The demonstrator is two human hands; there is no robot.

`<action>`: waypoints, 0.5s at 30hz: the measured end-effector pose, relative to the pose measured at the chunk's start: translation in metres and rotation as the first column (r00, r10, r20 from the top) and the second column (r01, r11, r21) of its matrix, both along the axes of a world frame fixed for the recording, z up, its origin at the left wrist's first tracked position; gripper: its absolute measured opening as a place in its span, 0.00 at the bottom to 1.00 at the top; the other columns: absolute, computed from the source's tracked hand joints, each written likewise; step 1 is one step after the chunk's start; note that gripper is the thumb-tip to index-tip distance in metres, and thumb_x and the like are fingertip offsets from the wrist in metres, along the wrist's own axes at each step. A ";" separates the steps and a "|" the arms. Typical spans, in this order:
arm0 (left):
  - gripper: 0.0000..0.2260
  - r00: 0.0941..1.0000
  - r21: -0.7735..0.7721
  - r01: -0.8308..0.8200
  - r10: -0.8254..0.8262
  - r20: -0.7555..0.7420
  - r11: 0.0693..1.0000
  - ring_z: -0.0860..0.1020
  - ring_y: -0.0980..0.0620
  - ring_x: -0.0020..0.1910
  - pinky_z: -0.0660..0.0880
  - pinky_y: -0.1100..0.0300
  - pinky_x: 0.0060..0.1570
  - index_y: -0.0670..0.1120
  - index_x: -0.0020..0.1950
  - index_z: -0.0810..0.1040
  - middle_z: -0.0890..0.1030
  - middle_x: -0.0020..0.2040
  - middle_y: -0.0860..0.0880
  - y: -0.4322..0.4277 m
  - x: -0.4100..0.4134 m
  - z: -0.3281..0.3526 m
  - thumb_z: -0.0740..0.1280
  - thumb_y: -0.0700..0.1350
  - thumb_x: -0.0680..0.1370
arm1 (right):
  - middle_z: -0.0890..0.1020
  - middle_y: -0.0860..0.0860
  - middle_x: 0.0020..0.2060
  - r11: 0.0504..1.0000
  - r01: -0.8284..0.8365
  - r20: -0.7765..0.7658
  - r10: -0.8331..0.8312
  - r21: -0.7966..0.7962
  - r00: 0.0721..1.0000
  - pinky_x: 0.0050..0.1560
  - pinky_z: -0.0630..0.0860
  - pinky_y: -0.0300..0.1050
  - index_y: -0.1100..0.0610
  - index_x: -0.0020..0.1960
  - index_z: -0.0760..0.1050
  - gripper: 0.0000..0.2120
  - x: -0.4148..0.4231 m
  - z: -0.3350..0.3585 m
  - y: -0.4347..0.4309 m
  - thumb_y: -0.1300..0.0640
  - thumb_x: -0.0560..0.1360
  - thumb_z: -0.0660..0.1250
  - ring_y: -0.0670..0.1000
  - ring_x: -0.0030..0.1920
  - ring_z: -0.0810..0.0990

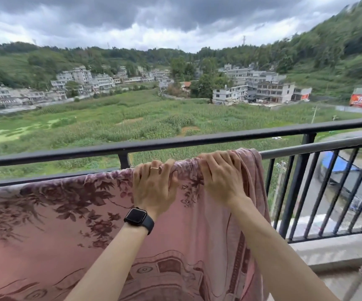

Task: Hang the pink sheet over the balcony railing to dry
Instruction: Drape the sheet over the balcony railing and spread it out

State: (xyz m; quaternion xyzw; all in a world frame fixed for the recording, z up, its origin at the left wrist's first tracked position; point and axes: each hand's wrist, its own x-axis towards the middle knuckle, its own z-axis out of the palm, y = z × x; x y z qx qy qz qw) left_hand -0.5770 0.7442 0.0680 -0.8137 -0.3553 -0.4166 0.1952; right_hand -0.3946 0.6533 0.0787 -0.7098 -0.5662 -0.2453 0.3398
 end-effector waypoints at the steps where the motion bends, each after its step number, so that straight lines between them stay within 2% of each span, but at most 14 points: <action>1: 0.17 1.000 0.027 0.014 -0.014 -0.015 1.000 0.73 0.45 0.48 0.65 0.46 0.57 0.50 0.63 0.76 0.77 0.49 0.47 0.004 0.000 -0.001 0.56 0.54 0.79 | 0.79 0.43 0.55 1.000 -0.003 0.066 0.001 0.023 0.998 0.68 0.59 0.49 0.47 0.60 0.75 0.17 0.013 -0.005 -0.001 0.46 0.84 0.49 0.50 0.60 0.73; 3: 0.17 0.999 0.041 0.036 -0.034 -0.032 0.999 0.73 0.45 0.47 0.66 0.47 0.55 0.50 0.63 0.75 0.77 0.48 0.48 0.008 0.001 -0.002 0.57 0.54 0.79 | 0.78 0.44 0.55 0.993 0.033 0.096 -0.044 0.109 0.994 0.66 0.65 0.51 0.48 0.60 0.76 0.16 0.035 -0.012 -0.005 0.46 0.84 0.51 0.51 0.59 0.73; 6: 0.16 1.000 0.053 0.022 -0.021 -0.019 0.998 0.72 0.44 0.47 0.65 0.47 0.55 0.50 0.63 0.75 0.76 0.48 0.48 0.012 0.000 -0.003 0.59 0.53 0.78 | 0.77 0.49 0.54 0.961 0.191 -0.103 -0.174 0.199 0.979 0.66 0.66 0.56 0.52 0.60 0.76 0.19 0.054 -0.014 -0.008 0.45 0.83 0.50 0.54 0.58 0.72; 9: 0.16 1.000 0.064 0.013 -0.011 -0.027 0.998 0.72 0.43 0.49 0.65 0.47 0.57 0.50 0.63 0.75 0.76 0.49 0.47 0.010 -0.004 -0.004 0.60 0.52 0.78 | 0.77 0.53 0.51 0.941 0.282 -0.089 -0.269 0.186 0.959 0.66 0.61 0.55 0.55 0.53 0.75 0.23 0.076 -0.013 -0.013 0.42 0.83 0.46 0.55 0.56 0.69; 11: 0.15 0.999 0.016 0.016 -0.016 -0.029 1.000 0.72 0.43 0.49 0.64 0.47 0.58 0.50 0.62 0.76 0.75 0.48 0.47 0.006 -0.003 -0.001 0.60 0.52 0.78 | 0.77 0.56 0.53 0.925 0.355 -0.185 -0.328 0.138 0.926 0.70 0.56 0.55 0.57 0.52 0.76 0.23 0.082 -0.006 -0.014 0.44 0.82 0.48 0.55 0.58 0.68; 13: 0.15 1.000 -0.034 0.000 0.000 0.012 0.999 0.73 0.44 0.49 0.64 0.46 0.59 0.49 0.60 0.77 0.75 0.48 0.47 -0.001 -0.001 0.002 0.59 0.52 0.78 | 0.78 0.55 0.55 0.909 0.404 -0.232 -0.373 0.105 0.899 0.72 0.54 0.55 0.55 0.52 0.78 0.21 0.076 0.000 -0.010 0.45 0.81 0.49 0.56 0.61 0.69; 15: 0.15 0.996 -0.070 -0.035 0.041 0.083 0.997 0.73 0.44 0.49 0.64 0.44 0.61 0.49 0.56 0.78 0.77 0.47 0.47 -0.010 0.007 0.008 0.56 0.53 0.79 | 0.79 0.52 0.55 0.922 0.366 -0.165 -0.344 0.129 0.925 0.71 0.53 0.54 0.52 0.52 0.78 0.18 0.062 0.006 -0.007 0.45 0.81 0.51 0.55 0.61 0.71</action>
